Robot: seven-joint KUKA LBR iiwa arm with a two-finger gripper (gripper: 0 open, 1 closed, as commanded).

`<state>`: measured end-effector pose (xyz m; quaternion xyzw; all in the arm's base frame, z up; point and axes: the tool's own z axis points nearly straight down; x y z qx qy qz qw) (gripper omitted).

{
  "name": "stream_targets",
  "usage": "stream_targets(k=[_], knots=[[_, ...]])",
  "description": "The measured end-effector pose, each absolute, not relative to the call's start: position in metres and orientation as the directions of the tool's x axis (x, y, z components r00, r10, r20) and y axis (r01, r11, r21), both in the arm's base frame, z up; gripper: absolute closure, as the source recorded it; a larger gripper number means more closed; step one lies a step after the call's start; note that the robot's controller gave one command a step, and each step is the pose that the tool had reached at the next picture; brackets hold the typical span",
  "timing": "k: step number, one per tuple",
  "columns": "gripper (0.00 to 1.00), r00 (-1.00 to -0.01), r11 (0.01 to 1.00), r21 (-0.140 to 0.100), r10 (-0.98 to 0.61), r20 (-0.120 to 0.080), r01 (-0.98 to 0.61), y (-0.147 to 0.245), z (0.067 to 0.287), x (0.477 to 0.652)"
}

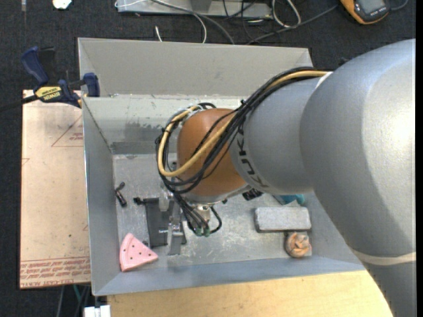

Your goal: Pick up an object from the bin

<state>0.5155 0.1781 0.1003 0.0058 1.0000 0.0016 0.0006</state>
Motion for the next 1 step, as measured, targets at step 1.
stream_targets(k=[1], knots=[[0.00,-0.984,0.984,0.005,0.176,-0.001,0.176,0.1758,0.0954,0.5161]])
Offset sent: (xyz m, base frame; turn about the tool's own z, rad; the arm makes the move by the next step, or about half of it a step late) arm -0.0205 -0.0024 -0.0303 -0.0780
